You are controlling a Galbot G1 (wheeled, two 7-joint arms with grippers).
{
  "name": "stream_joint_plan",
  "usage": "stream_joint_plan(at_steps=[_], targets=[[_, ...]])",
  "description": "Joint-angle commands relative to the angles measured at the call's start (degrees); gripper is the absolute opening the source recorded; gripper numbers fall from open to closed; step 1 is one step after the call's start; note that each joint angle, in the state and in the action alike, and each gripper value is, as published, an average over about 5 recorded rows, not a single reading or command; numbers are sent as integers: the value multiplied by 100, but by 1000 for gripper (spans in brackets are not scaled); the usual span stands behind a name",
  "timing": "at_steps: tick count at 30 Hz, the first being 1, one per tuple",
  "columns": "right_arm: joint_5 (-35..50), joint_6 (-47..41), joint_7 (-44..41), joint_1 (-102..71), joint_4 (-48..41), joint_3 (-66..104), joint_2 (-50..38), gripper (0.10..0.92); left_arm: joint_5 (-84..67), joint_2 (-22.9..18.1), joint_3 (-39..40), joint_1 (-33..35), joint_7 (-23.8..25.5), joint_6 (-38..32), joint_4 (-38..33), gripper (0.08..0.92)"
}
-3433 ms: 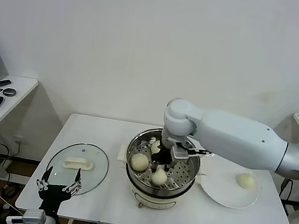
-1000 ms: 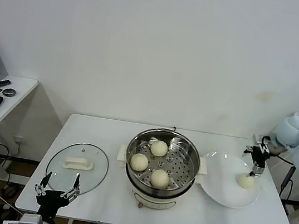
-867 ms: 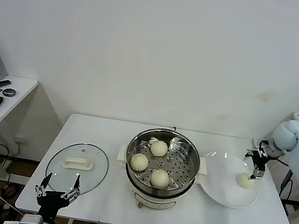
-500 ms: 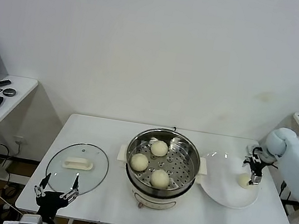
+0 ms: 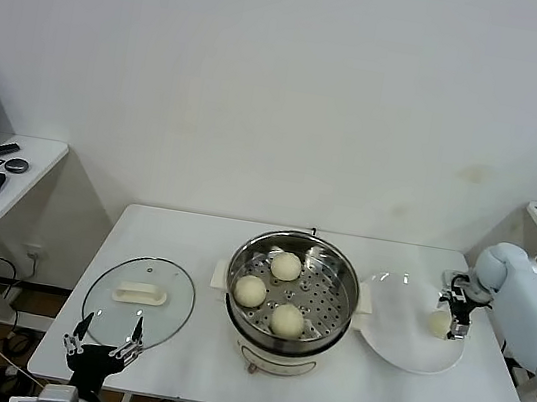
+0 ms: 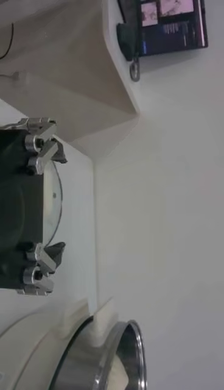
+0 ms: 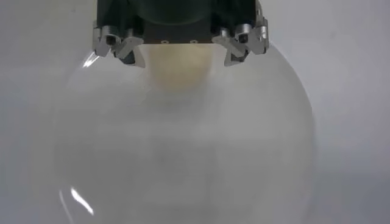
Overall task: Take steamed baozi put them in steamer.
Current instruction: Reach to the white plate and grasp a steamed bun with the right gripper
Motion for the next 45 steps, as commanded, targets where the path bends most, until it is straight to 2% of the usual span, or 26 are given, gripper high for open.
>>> stream_joint_plan(at_steps=[1,26,29,39,42,45], targets=[[-267,130,270,-36,-464,319,171,823,14,-20,20,-1,-2,0,14,823],[-297,138,321,-106,-460,418,207,819,66,-55,60,-14,-2,-5,19,823],[-273,139,317,-100,-458,409,212,779,75,-62,66,-16,-1,-4,18,823],[-180,123,230,-86,-323,366,122,513,82,-60,80,-39,-2,-3,27,823],[130,32,98,-31,-117,250,16,486,85,-62,92,-56,-7,-6,25,823],[974,-297,-160,179,376,-204,-240,478,129,-70,95,-108,-21,-14,21,823]])
